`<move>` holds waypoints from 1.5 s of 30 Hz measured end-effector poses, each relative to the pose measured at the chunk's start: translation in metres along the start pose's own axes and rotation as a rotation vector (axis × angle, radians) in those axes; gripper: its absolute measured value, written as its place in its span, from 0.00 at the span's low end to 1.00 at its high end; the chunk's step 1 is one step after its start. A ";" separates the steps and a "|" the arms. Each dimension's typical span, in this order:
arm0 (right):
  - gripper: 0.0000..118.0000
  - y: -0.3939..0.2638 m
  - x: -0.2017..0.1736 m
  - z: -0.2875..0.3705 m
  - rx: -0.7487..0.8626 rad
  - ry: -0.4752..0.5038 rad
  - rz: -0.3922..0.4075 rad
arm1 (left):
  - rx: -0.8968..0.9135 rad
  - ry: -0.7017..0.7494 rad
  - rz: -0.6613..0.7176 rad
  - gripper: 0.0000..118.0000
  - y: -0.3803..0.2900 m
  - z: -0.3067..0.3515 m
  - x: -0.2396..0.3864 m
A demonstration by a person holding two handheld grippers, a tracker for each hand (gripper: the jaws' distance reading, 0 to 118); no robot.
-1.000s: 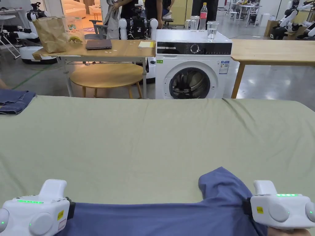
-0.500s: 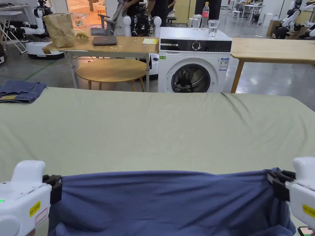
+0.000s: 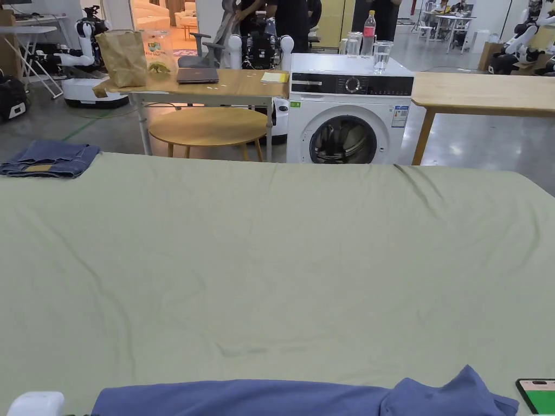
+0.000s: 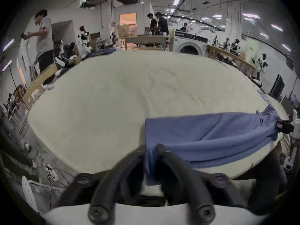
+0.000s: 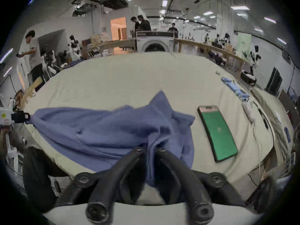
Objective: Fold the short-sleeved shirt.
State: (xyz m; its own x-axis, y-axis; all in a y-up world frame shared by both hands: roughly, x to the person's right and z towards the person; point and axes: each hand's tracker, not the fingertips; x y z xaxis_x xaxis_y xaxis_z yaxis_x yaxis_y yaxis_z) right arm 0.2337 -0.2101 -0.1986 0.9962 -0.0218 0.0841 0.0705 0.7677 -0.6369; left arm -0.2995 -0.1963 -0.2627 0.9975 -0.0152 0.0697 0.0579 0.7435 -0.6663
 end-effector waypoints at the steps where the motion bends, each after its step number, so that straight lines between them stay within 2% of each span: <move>1: 0.37 0.012 -0.004 0.004 0.026 0.001 0.008 | 0.029 0.015 -0.024 0.48 0.011 0.005 0.007; 2: 0.65 0.026 -0.011 0.007 0.049 0.025 0.008 | 0.050 0.021 -0.046 0.77 0.024 0.007 0.016; 3: 0.83 0.042 -0.017 0.012 0.090 0.046 0.015 | 0.093 0.009 -0.058 0.96 0.036 0.010 0.026; 4: 0.86 0.056 -0.026 0.015 0.144 0.061 0.022 | 0.154 -0.013 -0.055 0.99 0.048 0.014 0.036; 9: 0.86 0.103 -0.079 0.009 0.327 0.055 0.037 | 0.317 -0.068 -0.033 0.99 0.089 0.003 0.086; 10: 0.82 0.107 -0.086 0.008 0.339 0.044 0.027 | 0.335 -0.055 -0.050 0.91 0.091 0.000 0.094; 11: 0.67 0.106 -0.091 0.006 0.337 0.053 0.026 | 0.327 -0.053 -0.081 0.67 0.092 -0.001 0.101; 12: 0.32 0.105 -0.096 0.005 0.336 0.046 0.026 | 0.313 -0.047 -0.087 0.24 0.092 -0.003 0.107; 13: 0.00 0.106 -0.102 0.004 0.336 0.015 0.027 | 0.299 -0.025 -0.098 0.00 0.089 -0.009 0.109; 14: 0.00 0.100 -0.106 0.004 0.378 -0.032 0.038 | 0.299 -0.021 -0.097 0.00 0.086 -0.010 0.109; 16: 0.00 0.093 -0.106 0.002 0.337 0.068 0.032 | 0.258 -0.083 -0.079 0.00 0.083 -0.011 0.106; 18: 0.00 0.085 -0.113 0.001 0.352 0.031 0.050 | 0.262 -0.067 -0.084 0.00 0.077 -0.013 0.099; 19: 0.00 0.089 -0.105 0.003 0.355 0.023 0.058 | 0.254 -0.067 -0.077 0.00 0.075 -0.013 0.094; 22: 0.00 0.087 -0.106 0.002 0.346 0.037 0.039 | 0.222 -0.116 0.036 0.00 0.068 -0.010 0.062; 23: 0.00 0.091 -0.101 0.004 0.344 0.037 0.036 | 0.215 -0.104 0.075 0.06 0.064 -0.010 0.048; 25: 0.00 0.087 -0.105 0.003 0.341 0.034 0.042 | 0.197 -0.106 0.166 0.24 0.054 -0.012 0.015; 26: 0.00 0.085 -0.107 0.002 0.338 0.037 0.043 | 0.158 -0.138 0.222 0.24 0.048 -0.017 -0.003; 27: 0.00 0.087 -0.104 0.001 0.334 0.040 0.040 | 0.118 -0.173 0.292 0.54 0.041 -0.023 -0.021; 28: 0.00 0.085 -0.106 -0.001 0.328 0.046 0.039 | 0.084 -0.213 0.367 0.91 0.033 -0.029 -0.037; 29: 0.00 0.083 -0.108 -0.004 0.320 0.052 0.039 | 0.118 -0.247 0.466 1.00 0.024 -0.032 -0.054; 32: 0.00 0.081 -0.111 -0.010 0.301 0.059 0.039 | -0.005 -0.328 0.617 1.00 -0.004 -0.062 -0.086; 36: 0.00 0.079 -0.115 -0.015 0.277 0.065 0.046 | -0.127 -0.539 0.905 1.00 -0.053 -0.108 -0.104; 37: 0.00 0.079 -0.115 -0.015 0.275 0.065 0.047 | -0.151 -0.612 0.940 1.00 -0.064 -0.120 -0.102; 39: 0.00 0.080 -0.116 -0.014 0.273 0.066 0.048 | -0.055 -0.834 1.031 1.00 -0.076 -0.133 -0.091; 41: 0.00 0.081 -0.116 -0.014 0.272 0.069 0.052 | -0.076 -0.948 1.032 1.00 -0.070 -0.137 -0.076; 42: 0.00 0.082 -0.117 -0.014 0.273 0.068 0.054 | -0.078 -0.922 1.039 0.99 -0.070 -0.143 -0.070; 43: 0.00 0.083 -0.117 -0.012 0.274 0.070 0.055 | -0.083 -0.902 1.054 0.82 -0.069 -0.148 -0.067; 44: 0.00 0.084 -0.118 -0.012 0.275 0.071 0.054 | -0.108 -0.860 1.092 0.38 -0.069 -0.150 -0.065; 45: 0.00 0.084 -0.118 -0.012 0.274 0.072 0.055 | -0.176 -0.764 1.120 0.00 -0.070 -0.155 -0.062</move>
State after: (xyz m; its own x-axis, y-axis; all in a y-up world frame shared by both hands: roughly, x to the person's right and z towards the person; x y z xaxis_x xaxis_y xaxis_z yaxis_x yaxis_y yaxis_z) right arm 0.1225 -0.1506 -0.2707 0.9999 -0.0133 -0.0059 0.0098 0.9133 -0.4072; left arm -0.3586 -0.3509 -0.3356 0.2453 0.9455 -0.2143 -0.6966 0.0182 -0.7173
